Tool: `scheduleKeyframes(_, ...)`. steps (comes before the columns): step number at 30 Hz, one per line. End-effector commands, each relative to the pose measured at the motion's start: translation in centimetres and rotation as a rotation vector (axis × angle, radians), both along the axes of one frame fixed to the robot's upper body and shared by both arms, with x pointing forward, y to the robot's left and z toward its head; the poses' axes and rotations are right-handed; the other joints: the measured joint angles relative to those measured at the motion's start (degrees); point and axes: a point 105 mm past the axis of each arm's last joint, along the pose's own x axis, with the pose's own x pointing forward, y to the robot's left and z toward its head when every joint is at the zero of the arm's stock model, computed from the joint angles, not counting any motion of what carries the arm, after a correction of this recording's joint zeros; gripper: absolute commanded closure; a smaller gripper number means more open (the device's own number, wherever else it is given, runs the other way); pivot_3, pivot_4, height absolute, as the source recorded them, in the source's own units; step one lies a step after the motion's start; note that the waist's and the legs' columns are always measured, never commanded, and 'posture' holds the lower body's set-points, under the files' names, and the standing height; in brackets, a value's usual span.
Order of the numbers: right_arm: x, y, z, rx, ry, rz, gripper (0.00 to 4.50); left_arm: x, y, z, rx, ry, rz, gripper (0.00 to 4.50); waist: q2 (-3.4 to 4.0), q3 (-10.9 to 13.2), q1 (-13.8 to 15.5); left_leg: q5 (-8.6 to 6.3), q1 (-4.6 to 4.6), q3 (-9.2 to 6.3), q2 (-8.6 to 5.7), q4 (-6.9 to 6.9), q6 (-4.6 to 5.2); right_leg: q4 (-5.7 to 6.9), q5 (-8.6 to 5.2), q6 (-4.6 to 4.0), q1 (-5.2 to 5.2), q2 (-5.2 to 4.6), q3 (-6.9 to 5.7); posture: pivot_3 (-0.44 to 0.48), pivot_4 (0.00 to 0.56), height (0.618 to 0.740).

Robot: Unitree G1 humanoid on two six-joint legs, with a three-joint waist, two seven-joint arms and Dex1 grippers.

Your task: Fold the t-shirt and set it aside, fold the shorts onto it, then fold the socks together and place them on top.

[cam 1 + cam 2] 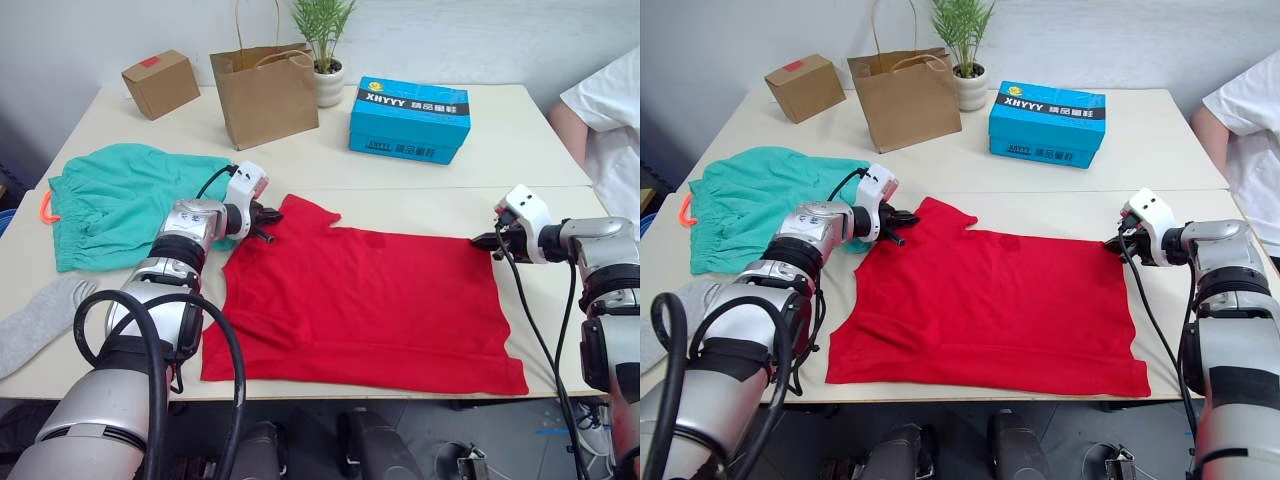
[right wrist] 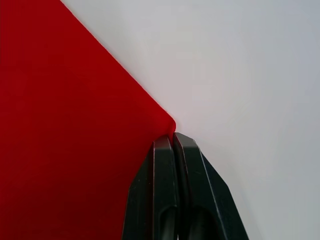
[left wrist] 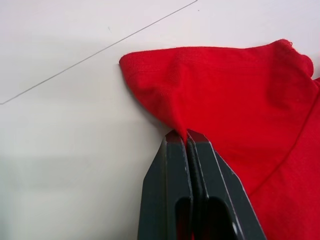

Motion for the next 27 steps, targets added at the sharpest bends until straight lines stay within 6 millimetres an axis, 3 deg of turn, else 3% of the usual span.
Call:
scheduleKeyframes(1,-0.2,-0.6,1.3,0.006,-0.058,0.008,4.5,0.2,0.4,1.2,-0.024,-0.075,-0.013,4.49,0.0,0.0,0.0,0.0,0.0,0.0,0.0,0.0,0.0,0.0,0.0,0.0,0.0,0.0,0.0,0.0,0.15,0.74)
scheduleKeyframes(12,-0.9,-0.7,3.2,0.096,-0.19,0.089,4.5,0.2,0.5,3.0,-0.032,-0.159,-0.051,4.49,0.0,0.0,-0.1,0.0,0.0,0.02,0.0,0.0,0.0,0.02,0.0,0.0,-0.01,0.0,0.0,0.0,0.15,0.74)
scheduleKeyframes(27,-3.2,-2.0,1.8,0.213,-0.183,0.075,4.5,-1.7,1.3,2.2,-0.04,-0.174,-0.117,4.49,0.0,0.0,0.1,0.0,0.01,0.0,0.02,0.04,0.0,0.08,0.0,0.0,0.0,0.0,0.01,0.0,0.15,0.74)
